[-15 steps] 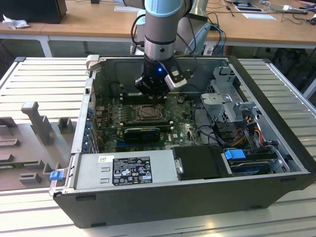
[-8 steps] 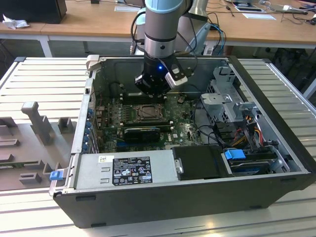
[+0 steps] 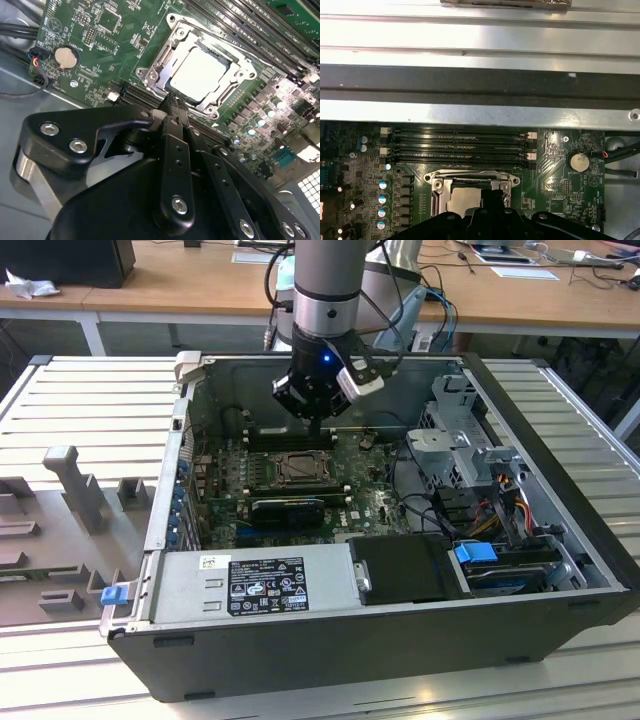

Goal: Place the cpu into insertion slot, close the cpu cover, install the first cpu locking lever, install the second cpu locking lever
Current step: 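Install the second cpu locking lever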

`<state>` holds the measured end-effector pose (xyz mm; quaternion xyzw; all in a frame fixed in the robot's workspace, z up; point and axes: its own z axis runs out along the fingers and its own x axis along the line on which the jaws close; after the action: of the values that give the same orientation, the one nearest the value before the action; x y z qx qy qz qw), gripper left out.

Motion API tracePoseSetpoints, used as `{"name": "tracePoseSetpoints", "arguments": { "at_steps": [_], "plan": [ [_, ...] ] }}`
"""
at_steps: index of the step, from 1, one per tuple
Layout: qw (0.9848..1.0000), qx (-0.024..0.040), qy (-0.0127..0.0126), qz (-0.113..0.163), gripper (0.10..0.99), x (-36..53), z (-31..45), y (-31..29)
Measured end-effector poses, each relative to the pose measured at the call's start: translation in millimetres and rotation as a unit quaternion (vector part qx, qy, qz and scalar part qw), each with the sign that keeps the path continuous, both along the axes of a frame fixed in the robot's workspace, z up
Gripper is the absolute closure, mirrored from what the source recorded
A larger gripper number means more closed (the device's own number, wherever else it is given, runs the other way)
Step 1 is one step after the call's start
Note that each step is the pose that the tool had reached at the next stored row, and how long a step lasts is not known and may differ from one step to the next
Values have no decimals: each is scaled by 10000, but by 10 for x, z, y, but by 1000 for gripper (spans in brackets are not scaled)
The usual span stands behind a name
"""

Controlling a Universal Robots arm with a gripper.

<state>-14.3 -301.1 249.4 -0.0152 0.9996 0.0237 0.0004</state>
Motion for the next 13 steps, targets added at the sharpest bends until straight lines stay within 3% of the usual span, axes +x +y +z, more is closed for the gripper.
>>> {"name": "tracePoseSetpoints", "arguments": {
  "at_steps": [6,11,13],
  "plan": [
    [10000,-9,0,0,980,0,-3,-57],
    [10000,-10,0,0,980,0,-30,-186],
    [10000,-10,12,0,980,0,-48,-221]
  ]
}}
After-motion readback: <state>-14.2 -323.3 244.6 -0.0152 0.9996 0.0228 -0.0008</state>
